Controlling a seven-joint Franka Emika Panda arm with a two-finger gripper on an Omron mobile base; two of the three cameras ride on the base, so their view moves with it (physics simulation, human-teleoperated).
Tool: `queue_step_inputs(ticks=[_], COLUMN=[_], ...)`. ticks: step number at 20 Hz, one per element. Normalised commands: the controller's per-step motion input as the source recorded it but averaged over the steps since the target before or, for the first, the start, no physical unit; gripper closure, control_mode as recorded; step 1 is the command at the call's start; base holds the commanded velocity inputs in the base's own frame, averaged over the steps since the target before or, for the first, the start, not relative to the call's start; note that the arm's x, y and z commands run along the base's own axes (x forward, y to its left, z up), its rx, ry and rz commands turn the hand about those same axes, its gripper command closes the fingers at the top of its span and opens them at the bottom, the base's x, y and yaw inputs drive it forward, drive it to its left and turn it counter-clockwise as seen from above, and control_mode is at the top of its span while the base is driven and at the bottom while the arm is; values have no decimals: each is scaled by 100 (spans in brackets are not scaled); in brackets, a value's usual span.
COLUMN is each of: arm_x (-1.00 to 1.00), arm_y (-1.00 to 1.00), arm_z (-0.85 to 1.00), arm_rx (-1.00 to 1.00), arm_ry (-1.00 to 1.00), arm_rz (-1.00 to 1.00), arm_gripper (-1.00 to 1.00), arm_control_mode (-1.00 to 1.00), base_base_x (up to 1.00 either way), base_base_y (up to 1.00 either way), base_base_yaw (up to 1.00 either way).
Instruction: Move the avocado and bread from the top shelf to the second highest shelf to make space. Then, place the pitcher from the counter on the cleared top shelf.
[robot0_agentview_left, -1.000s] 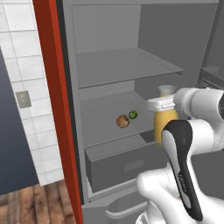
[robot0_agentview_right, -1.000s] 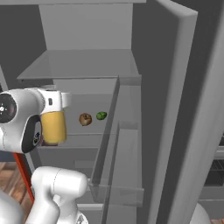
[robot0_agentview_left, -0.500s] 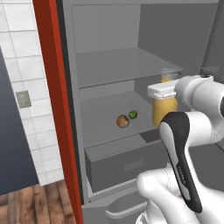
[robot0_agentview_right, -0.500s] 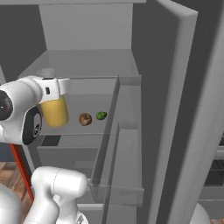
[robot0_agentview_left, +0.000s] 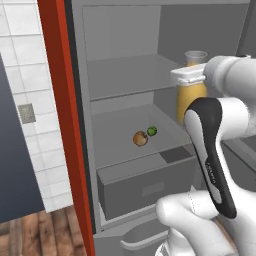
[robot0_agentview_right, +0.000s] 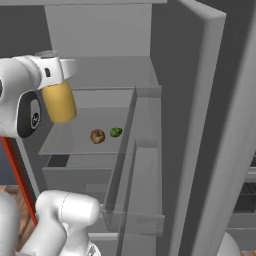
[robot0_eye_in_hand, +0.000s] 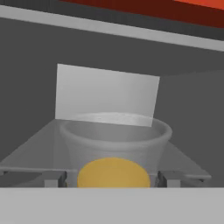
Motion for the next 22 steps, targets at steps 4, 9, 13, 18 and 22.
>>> queue_step_inputs(ticks=[4,9,13,18,22], arm_x=[11,26,50,61,70], arm_y=[0,0,0,0,0], arm_z=[50,24,1,0,0], arm_rx=[0,0,1,7,13], arm_ry=[-16,-7,0,3,0], arm_rz=[0,0,0,0,0], arm_gripper=[100,100,100,100,100], arm_control_mode=[-100,-100,-100,-100,-100], base_base_x=[0,0,0,0,0], base_base_y=[0,0,0,0,0], base_base_yaw=[0,0,0,0,0])
